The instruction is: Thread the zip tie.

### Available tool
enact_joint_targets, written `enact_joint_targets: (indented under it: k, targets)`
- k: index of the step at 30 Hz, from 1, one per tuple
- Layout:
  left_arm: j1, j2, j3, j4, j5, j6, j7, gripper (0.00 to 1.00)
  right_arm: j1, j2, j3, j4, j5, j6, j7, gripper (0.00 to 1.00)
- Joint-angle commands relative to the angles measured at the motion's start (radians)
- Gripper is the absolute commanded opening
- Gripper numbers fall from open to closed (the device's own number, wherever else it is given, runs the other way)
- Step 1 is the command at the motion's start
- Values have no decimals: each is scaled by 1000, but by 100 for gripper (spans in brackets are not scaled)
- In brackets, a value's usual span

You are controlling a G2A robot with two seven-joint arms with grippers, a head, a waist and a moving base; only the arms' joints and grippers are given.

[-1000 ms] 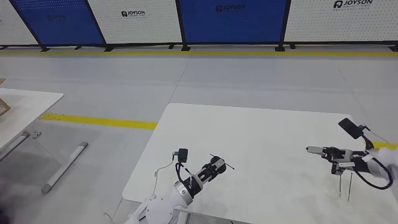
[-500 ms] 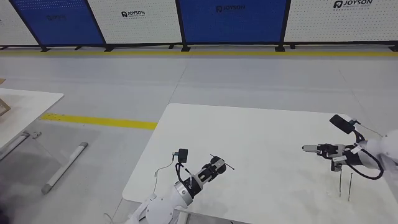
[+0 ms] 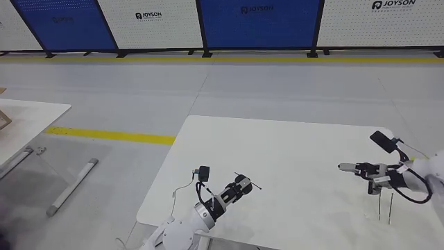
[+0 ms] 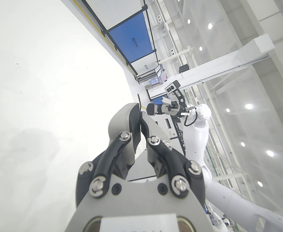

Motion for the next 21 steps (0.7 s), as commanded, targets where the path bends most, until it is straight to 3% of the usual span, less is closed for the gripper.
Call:
enact_joint_targets:
  k: [1, 6, 8, 13, 21]
  targets:
    - [0, 0, 0, 0, 0, 0, 0, 0, -8, 12, 20, 24, 49, 4, -1, 100]
    - [0, 0, 0, 0, 0, 0, 0, 0, -81, 54, 95, 19, 108, 4, -1, 100]
    - [0, 0, 0, 0, 0, 0, 0, 0, -102, 71, 96, 28, 120, 4, -1, 100]
    - [0, 0, 0, 0, 0, 0, 0, 0, -70, 117, 8, 0, 228, 4, -1, 100]
    - [0, 0, 0, 0, 0, 0, 0, 0, -70, 117, 8, 0, 228, 4, -1, 100]
